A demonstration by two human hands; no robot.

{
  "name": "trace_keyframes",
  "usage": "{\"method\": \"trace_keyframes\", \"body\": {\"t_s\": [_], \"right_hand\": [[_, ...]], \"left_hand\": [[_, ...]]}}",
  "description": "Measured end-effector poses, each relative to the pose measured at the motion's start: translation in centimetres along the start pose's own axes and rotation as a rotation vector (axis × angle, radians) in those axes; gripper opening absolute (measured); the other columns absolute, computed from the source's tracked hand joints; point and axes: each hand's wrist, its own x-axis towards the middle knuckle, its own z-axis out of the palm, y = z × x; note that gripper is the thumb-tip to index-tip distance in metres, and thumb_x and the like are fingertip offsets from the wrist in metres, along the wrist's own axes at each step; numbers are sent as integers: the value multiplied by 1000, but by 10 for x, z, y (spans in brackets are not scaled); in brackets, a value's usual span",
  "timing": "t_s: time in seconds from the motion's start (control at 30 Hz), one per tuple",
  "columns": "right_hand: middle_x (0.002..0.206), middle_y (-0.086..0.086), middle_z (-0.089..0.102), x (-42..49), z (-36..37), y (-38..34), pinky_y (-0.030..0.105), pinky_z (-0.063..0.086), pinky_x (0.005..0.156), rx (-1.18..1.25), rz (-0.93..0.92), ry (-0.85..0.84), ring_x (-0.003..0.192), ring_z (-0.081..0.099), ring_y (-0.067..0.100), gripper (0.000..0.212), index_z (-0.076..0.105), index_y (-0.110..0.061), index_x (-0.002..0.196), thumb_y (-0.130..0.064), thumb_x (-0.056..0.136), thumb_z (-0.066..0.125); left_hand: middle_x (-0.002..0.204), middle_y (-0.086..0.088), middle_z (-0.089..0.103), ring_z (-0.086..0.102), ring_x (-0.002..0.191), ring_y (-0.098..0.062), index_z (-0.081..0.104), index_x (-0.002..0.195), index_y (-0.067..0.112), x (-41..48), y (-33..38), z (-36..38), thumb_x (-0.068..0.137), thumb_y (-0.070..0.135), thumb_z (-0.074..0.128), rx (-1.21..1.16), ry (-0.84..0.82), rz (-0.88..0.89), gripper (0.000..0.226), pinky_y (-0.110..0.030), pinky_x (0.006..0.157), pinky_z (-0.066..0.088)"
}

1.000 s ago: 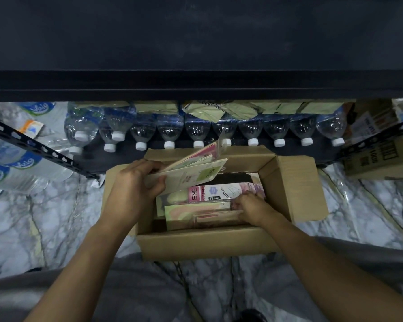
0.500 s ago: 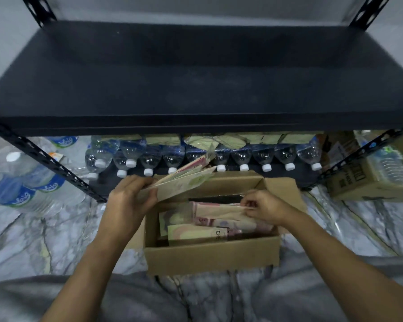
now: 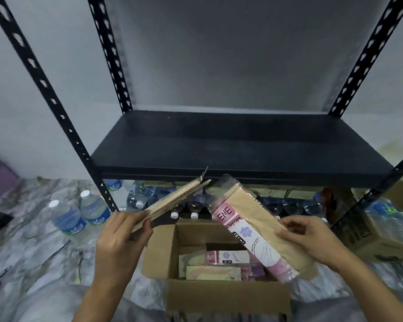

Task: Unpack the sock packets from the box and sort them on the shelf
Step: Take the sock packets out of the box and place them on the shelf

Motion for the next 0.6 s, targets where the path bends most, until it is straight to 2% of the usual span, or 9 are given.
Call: {"method": "trace_keyframes", "body": {"t_s": [0.1,0.27,0.4,0.5,0.6], "right_hand": [[83,-10,76,-3,3,-21,16,54,58,105,-8,54,72,71,7,12,76,-35,82,-28,72,77],[81,-2,76,6,12,-56,13,51,54,230,-29,133,66,70,6,9,78,-23,77,-15,76,77],[81,2,77,25,18,-84,26,56,60,292,-16,150,71,73,16,8,77,-20,86,-16,79,74],[81,2,76,47,24,-104,27,55,56,327,-1,164,69,73,18,8,76,-18,88,-17,81,74],[79,7,76,75,34,-125,32,56,60,389,18,168,69,73,23,8,75,-11,87,-15,81,74]], "left_hand": [[85,0,64,54,77,-16,69,99,10,11,-7,-19,90,24,64,41,86,8,17,-27,71,44],[82,-2,64,52,75,-18,70,98,9,44,-20,-35,91,20,65,118,223,65,13,-29,69,44],[79,-5,66,54,71,-23,72,96,6,78,-31,-32,91,16,65,185,266,113,13,-36,65,47],[77,-7,66,54,69,-25,73,94,4,108,-39,-23,90,13,65,215,242,121,13,-39,61,46],[76,-8,67,54,68,-26,73,93,2,135,-45,-9,85,4,69,263,208,88,9,-41,60,45]]}}
